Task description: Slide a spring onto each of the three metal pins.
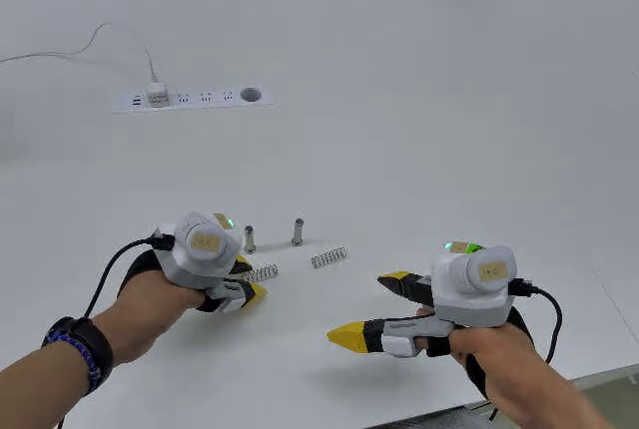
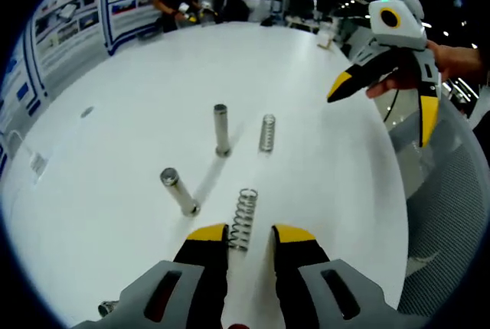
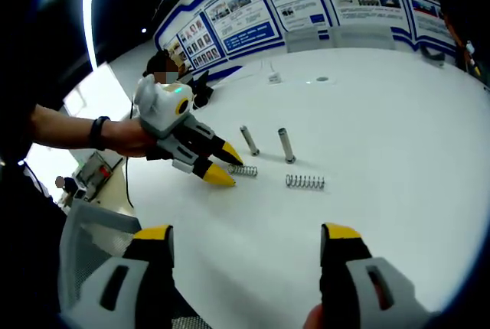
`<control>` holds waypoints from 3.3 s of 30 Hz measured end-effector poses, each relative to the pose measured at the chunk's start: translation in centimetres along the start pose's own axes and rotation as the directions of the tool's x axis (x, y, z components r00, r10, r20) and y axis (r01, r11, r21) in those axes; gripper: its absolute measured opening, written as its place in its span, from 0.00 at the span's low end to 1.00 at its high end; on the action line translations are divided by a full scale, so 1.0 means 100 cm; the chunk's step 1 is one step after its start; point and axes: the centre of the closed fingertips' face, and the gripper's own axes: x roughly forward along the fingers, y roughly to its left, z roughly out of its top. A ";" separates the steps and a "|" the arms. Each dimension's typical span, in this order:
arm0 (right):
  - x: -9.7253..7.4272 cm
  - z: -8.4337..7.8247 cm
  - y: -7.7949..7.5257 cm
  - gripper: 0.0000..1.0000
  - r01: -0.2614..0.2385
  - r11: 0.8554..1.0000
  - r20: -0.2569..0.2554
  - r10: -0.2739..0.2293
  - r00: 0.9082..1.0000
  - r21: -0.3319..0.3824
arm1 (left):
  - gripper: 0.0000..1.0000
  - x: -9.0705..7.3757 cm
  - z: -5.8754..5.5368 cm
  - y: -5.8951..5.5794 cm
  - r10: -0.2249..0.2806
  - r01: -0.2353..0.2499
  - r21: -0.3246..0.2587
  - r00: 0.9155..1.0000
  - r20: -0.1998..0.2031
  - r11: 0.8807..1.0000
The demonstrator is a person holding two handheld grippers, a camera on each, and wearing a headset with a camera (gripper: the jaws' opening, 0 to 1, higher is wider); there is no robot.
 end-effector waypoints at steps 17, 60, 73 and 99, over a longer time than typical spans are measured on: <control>-0.004 0.003 -0.002 0.79 0.005 1.000 0.014 -0.005 1.000 -0.001 | 0.11 -0.002 -0.004 -0.002 0.039 -0.039 -0.026 0.999 -0.017 0.999; 0.020 0.000 0.026 0.78 -0.068 0.997 0.019 0.067 0.998 0.030 | 0.11 -0.088 -0.046 -0.024 0.121 -0.118 -0.105 0.992 0.024 0.987; 0.034 0.010 0.037 0.75 -0.109 0.991 0.056 0.106 0.993 0.072 | 0.11 -0.094 -0.044 -0.031 0.127 -0.122 -0.109 0.991 0.038 0.986; 0.047 0.063 0.074 0.52 -0.289 0.948 0.166 0.266 0.950 0.136 | 0.11 -0.100 0.026 -0.062 0.085 -0.067 -0.087 0.974 0.211 0.994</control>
